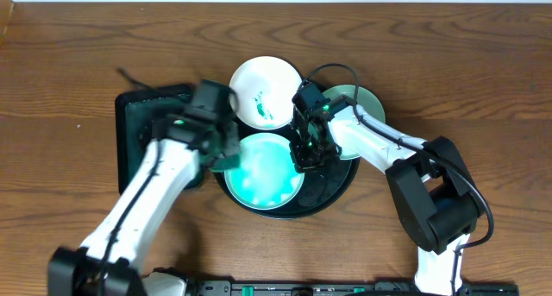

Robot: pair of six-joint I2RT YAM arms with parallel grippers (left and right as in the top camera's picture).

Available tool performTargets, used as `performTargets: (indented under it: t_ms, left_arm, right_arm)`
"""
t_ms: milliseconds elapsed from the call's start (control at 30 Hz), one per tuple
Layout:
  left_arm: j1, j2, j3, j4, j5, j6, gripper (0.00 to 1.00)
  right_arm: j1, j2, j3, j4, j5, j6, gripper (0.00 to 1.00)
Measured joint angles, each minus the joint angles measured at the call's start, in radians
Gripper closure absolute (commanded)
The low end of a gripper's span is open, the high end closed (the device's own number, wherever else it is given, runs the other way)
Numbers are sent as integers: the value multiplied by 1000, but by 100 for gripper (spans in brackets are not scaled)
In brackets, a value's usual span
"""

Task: Clean dirty plates on tray and stack at the side
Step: 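Return the sponge to the basin with the left gripper, then lift the pale green plate off the tray with the right gripper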

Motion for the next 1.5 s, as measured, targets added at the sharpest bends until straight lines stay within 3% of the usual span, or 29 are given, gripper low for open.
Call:
performTargets:
  t_ms: [500,1100,1500]
  left_arm:
    - [465,-10,0,-5,-22,0,93]
    - [487,-10,0,-5,13,0,93]
    - [487,-10,0,2,24,4,93]
  right_arm:
    - [23,-41,0,51,94,-56,99]
    - [251,-179,0,49,608,-76,99]
    - [268,-267,0,52,731,-106,99]
